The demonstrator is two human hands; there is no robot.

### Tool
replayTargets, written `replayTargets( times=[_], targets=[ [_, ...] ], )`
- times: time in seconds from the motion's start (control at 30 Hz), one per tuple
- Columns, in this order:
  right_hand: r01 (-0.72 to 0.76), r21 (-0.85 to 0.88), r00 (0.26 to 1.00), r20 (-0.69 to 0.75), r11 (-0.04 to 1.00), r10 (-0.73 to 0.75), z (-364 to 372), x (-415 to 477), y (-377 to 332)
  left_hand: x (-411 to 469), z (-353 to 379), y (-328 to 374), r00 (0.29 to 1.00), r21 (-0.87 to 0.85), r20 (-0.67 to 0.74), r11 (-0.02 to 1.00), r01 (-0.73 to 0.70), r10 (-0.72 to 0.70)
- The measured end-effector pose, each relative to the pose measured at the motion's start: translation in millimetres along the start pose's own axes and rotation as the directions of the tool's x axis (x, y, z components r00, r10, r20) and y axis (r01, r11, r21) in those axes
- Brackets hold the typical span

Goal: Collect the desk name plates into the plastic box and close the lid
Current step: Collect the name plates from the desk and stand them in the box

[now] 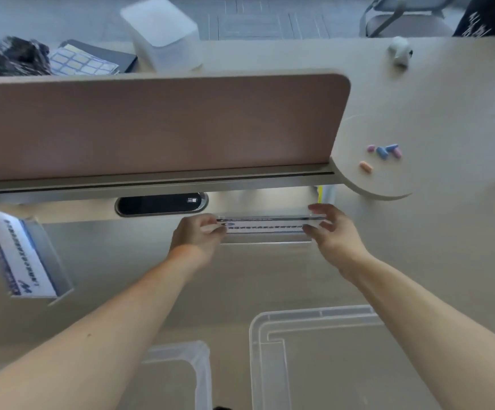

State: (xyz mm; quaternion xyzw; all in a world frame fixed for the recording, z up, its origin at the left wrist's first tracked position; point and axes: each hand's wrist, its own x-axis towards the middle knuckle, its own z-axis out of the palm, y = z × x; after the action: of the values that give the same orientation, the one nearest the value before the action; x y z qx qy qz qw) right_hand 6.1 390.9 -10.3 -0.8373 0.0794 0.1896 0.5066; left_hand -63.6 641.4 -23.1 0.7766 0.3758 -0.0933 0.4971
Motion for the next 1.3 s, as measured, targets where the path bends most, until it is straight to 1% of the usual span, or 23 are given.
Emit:
replayTargets(
  times=[0.07, 0.13, 0.2, 0.37, 0.53, 0.63, 0.7, 0.77, 0.87, 0.97, 1.07, 1.1, 1.13, 1.17, 1.2, 1.23, 1.27, 1.3],
  targets=[
    [0.033, -0.055, 0.999, 0.008, 0.998, -0.032, 6.8, 2.3, 5.2, 5.6, -4.6, -1.4, 0.999, -0.031, -0.017, 0.999, -0.045, 0.044],
    [0.081, -0.103, 0.997, 0.007, 0.991, -0.081, 13.7, -0.5, 8.0, 5.6, -8.3, -1.8, 0.998, -0.091, -0.025, 0.994, -0.054, 0.052],
    [0.115, -0.125, 0.993, -0.019, 0.985, -0.118, 18.7, -4.1, 8.7, 4.2, -12.8, -5.0, 0.998, -0.116, -0.028, 0.991, -0.059, 0.056],
    [0.193, -0.092, 0.978, -0.067, 0.977, -0.199, 9.7, -23.5, -16.7, -22.3, -46.4, 5.5, 0.992, -0.165, -0.033, 0.978, -0.126, 0.122],
    [0.286, 0.019, 0.956, -0.07, 0.958, -0.284, -12.3, -75.9, -85.6, -81.7, -108.4, 55.9, 0.964, -0.145, -0.052, 0.953, -0.266, 0.261],
    [0.396, 0.085, 0.918, -0.072, 0.914, -0.391, -29.7, -117.9, -137.7, -129.5, -156.5, 89.3, 0.915, -0.121, -0.081, 0.908, -0.402, 0.395],
    [0.455, 0.179, 0.89, -0.118, 0.872, -0.44, -38.6, -149.1, -172.2, -161.9, -186.4, 111.1, 0.87, -0.115, -0.103, 0.863, -0.491, 0.482],
    [0.525, 0.276, 0.851, -0.18, 0.805, -0.493, -45.5, -179.2, -204.8, -191.1, -211.9, 129.3, 0.826, -0.13, -0.133, 0.816, -0.563, 0.548],
    [0.591, 0.397, 0.804, -0.223, 0.702, -0.551, -55.1, -220.9, -237.5, -231.5, -241.6, 143.4, 0.78, -0.175, -0.114, 0.76, -0.626, 0.616],
    [0.642, 0.419, 0.761, -0.253, 0.642, -0.597, -58.2, -258.8, -254.0, -273.7, -259.4, 146.9, 0.718, -0.183, -0.142, 0.695, -0.696, 0.682],
    [0.667, 0.468, 0.734, -0.276, 0.58, -0.621, -57.4, -295.9, -256.7, -305.7, -268.6, 139.1, 0.69, -0.148, -0.182, 0.675, -0.723, 0.7],
    [0.672, 0.474, 0.73, -0.289, 0.569, -0.62, -56.7, -306.6, -255.9, -314.7, -271.9, 135.3, 0.679, -0.118, -0.199, 0.67, -0.733, 0.707],
    [0.675, 0.483, 0.726, -0.297, 0.558, -0.621, -56.6, -317.3, -254.8, -324.1, -275.2, 131.9, 0.649, -0.048, -0.228, 0.658, -0.752, 0.726],
    [0.679, 0.483, 0.72, -0.295, 0.552, -0.628, -56.4, -326.1, -253.4, -333.5, -277.9, 130.3, 0.598, 0.082, -0.246, 0.631, -0.771, 0.763],
    [0.684, 0.483, 0.712, -0.282, 0.546, -0.643, -55.7, -334.9, -252.3, -343.9, -280.0, 131.1, 0.541, 0.239, -0.232, 0.586, -0.774, 0.809],
    [0.688, 0.48, 0.706, -0.269, 0.544, -0.655, -54.0, -339.4, -247.2, -354.0, -281.2, 133.4, 0.49, 0.406, -0.186, 0.52, -0.751, 0.852],
    [0.683, 0.473, 0.711, -0.254, 0.557, -0.656, -50.7, -345.5, -243.0, -364.5, -282.2, 136.2, 0.461, 0.537, -0.096, 0.436, -0.722, 0.882],
    [0.687, 0.443, 0.71, -0.243, 0.576, -0.661, -47.3, -350.2, -240.5, -373.7, -280.2, 141.0, 0.463, 0.608, -0.005, 0.37, -0.702, 0.886]
  ],
)
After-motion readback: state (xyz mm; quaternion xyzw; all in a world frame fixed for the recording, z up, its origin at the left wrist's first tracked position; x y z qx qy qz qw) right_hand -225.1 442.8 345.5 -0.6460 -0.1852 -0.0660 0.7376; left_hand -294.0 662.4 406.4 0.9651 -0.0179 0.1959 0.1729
